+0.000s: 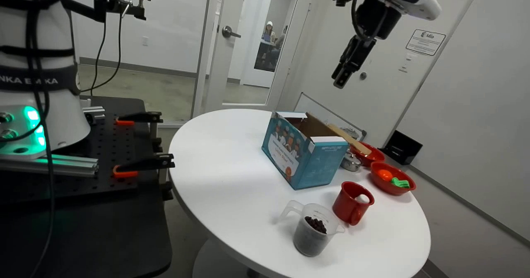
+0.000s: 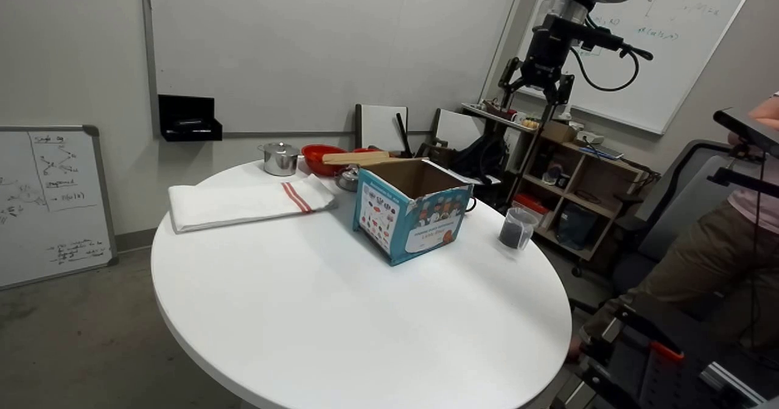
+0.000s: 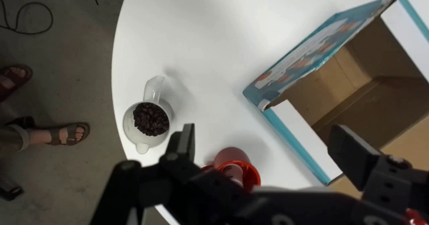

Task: Move the red mug from the left to the right

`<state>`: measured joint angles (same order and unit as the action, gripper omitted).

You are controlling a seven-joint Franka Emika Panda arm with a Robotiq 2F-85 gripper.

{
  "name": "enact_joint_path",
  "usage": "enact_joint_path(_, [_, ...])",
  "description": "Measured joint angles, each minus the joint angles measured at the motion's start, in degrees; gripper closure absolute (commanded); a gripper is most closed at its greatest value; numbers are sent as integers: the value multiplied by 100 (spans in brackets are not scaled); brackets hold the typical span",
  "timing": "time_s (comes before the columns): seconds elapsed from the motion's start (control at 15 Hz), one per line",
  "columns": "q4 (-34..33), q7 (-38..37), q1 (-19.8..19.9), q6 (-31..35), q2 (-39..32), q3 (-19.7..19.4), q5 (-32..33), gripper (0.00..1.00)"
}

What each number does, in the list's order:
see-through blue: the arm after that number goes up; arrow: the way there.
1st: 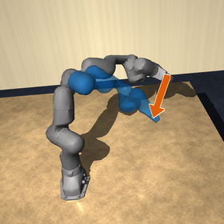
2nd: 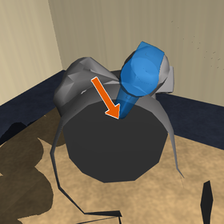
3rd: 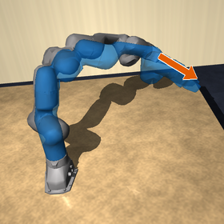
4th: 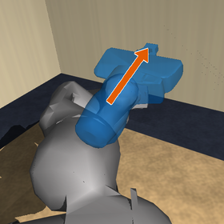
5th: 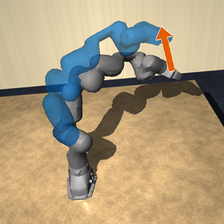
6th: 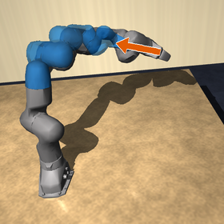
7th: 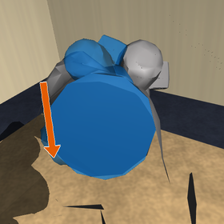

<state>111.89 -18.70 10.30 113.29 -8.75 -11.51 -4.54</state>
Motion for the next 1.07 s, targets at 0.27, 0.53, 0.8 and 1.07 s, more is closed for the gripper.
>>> enact_joint_path(0.27, [491, 278, -345, -146, 565, 336, 486, 0])
enact_joint_path(0.53, [884, 626, -626, -158, 944, 699, 900, 0])
enact_joint_path(0.8, [1111, 1218, -776, -152, 1125, 903, 1183, 0])
enact_joint_path(1.07, [1124, 1391, -774, -152, 1133, 907, 1205, 0])
